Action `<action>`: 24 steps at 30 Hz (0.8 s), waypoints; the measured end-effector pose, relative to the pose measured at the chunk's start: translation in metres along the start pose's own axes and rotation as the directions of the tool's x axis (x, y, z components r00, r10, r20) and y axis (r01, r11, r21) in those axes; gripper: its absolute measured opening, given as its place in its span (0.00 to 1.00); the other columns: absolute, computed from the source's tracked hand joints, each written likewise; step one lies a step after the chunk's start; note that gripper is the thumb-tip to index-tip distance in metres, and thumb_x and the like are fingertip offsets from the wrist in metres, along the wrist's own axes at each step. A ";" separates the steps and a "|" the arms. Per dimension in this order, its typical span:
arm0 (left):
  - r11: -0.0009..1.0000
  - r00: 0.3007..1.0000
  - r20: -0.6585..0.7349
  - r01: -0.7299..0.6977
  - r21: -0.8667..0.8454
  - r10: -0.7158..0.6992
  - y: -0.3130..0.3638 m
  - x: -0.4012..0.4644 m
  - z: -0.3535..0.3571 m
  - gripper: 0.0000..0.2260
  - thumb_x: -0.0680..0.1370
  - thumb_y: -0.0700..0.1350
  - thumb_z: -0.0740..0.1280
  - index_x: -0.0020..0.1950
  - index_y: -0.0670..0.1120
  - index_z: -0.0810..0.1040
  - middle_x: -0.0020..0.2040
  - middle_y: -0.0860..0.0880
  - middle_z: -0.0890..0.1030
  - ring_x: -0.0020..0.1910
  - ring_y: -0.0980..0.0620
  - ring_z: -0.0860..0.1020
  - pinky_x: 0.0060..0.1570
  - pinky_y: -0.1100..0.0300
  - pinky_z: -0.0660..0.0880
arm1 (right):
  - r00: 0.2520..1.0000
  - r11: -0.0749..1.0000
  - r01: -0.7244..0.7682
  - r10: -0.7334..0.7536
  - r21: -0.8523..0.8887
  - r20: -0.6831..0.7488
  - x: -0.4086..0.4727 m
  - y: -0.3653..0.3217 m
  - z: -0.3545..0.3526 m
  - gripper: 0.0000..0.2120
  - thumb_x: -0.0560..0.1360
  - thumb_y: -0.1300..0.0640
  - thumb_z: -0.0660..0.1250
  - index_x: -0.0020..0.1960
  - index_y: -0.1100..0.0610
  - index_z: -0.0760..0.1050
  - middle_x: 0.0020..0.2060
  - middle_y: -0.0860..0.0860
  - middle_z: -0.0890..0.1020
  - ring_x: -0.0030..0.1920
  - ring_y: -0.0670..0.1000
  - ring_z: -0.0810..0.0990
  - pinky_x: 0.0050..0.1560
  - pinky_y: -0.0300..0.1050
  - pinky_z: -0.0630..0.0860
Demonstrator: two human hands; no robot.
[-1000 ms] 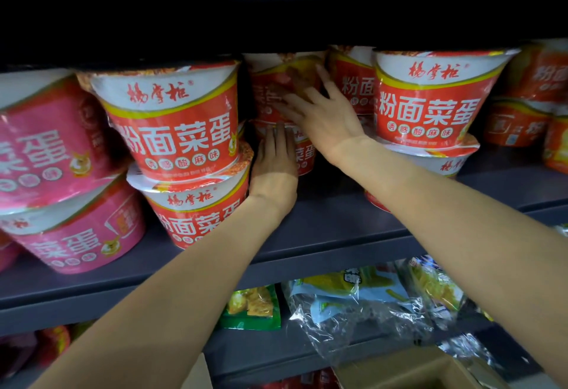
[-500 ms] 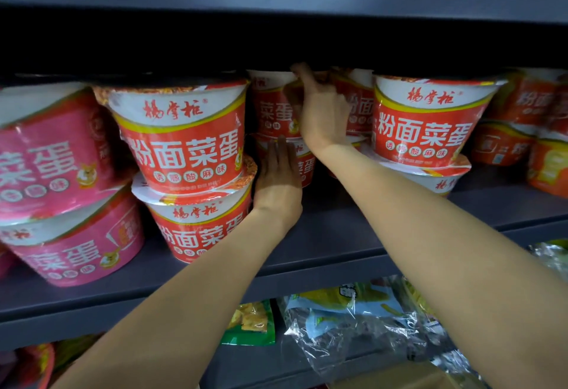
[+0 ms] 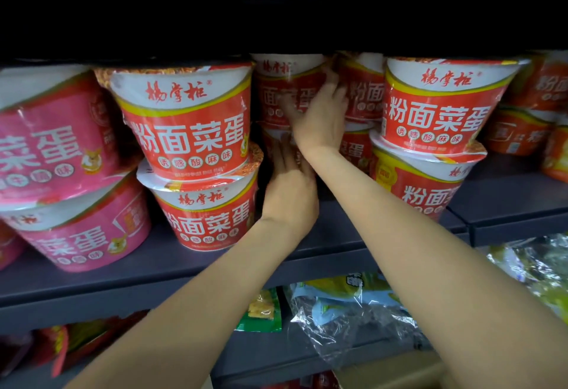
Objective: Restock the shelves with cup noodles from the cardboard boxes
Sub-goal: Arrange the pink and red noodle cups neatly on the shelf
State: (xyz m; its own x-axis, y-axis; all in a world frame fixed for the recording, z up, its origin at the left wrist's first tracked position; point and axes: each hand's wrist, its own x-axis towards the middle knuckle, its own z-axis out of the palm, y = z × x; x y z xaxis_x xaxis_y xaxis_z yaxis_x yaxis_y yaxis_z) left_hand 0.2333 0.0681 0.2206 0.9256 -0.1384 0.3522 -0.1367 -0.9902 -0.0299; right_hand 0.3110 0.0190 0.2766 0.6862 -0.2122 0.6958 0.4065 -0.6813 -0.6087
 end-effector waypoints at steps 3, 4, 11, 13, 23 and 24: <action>0.975 0.969 -0.131 -0.195 0.111 0.208 0.000 -0.043 -0.008 0.23 0.75 0.36 0.56 0.70 0.33 0.64 0.69 0.33 0.66 0.69 0.37 0.65 0.68 0.50 0.64 | 0.994 0.986 -0.063 0.075 -0.157 0.077 0.000 -0.005 0.014 0.50 0.66 0.33 0.69 0.73 0.64 0.55 0.68 0.60 0.64 0.67 0.61 0.65 0.64 0.53 0.65; 0.967 0.943 -0.224 -0.221 0.126 0.245 -0.006 -0.060 -0.017 0.22 0.72 0.36 0.57 0.66 0.36 0.72 0.65 0.37 0.73 0.65 0.40 0.71 0.62 0.51 0.68 | 0.994 0.977 -0.057 0.075 -0.205 0.083 0.000 -0.004 0.017 0.52 0.65 0.31 0.69 0.74 0.63 0.54 0.69 0.60 0.62 0.67 0.60 0.64 0.64 0.54 0.64; 0.976 0.797 -0.579 -0.055 0.208 0.169 -0.094 -0.103 -0.049 0.15 0.74 0.48 0.68 0.60 0.45 0.76 0.55 0.45 0.78 0.52 0.43 0.70 0.48 0.49 0.64 | 0.987 0.991 -0.120 0.113 0.058 0.118 0.010 0.029 0.017 0.52 0.66 0.42 0.75 0.76 0.62 0.49 0.69 0.61 0.65 0.69 0.60 0.66 0.68 0.55 0.65; 0.984 0.803 -0.582 -0.027 0.177 0.127 -0.106 -0.103 -0.044 0.15 0.76 0.50 0.68 0.59 0.45 0.76 0.54 0.44 0.77 0.51 0.42 0.71 0.48 0.50 0.66 | 0.996 0.991 -0.085 0.081 0.108 0.037 0.001 0.031 0.019 0.45 0.69 0.45 0.73 0.74 0.63 0.54 0.68 0.60 0.68 0.68 0.59 0.69 0.67 0.57 0.66; 0.997 0.769 -0.635 -0.068 0.025 0.069 -0.112 -0.101 -0.039 0.10 0.74 0.50 0.71 0.51 0.47 0.78 0.44 0.47 0.75 0.45 0.47 0.70 0.42 0.53 0.67 | 0.944 0.926 -0.314 0.328 -0.208 0.039 0.005 -0.015 0.046 0.56 0.62 0.34 0.72 0.76 0.60 0.48 0.68 0.61 0.65 0.69 0.61 0.65 0.69 0.60 0.59; 0.997 0.766 -0.638 -0.074 0.026 0.073 -0.113 -0.101 -0.039 0.10 0.74 0.50 0.71 0.51 0.47 0.79 0.44 0.47 0.75 0.45 0.47 0.70 0.42 0.53 0.67 | 0.946 0.931 -0.312 0.323 -0.189 0.029 0.004 -0.012 0.047 0.55 0.62 0.35 0.73 0.76 0.60 0.50 0.68 0.61 0.67 0.68 0.60 0.66 0.69 0.60 0.58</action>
State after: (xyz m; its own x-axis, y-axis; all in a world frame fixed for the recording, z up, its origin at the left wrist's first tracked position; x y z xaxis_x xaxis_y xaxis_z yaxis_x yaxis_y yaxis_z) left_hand 0.1416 0.1949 0.2247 0.4742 -0.1655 0.8647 -0.1953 -0.9775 -0.0800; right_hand 0.3369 0.0590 0.2692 0.7979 -0.4004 0.4506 0.0506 -0.7004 -0.7120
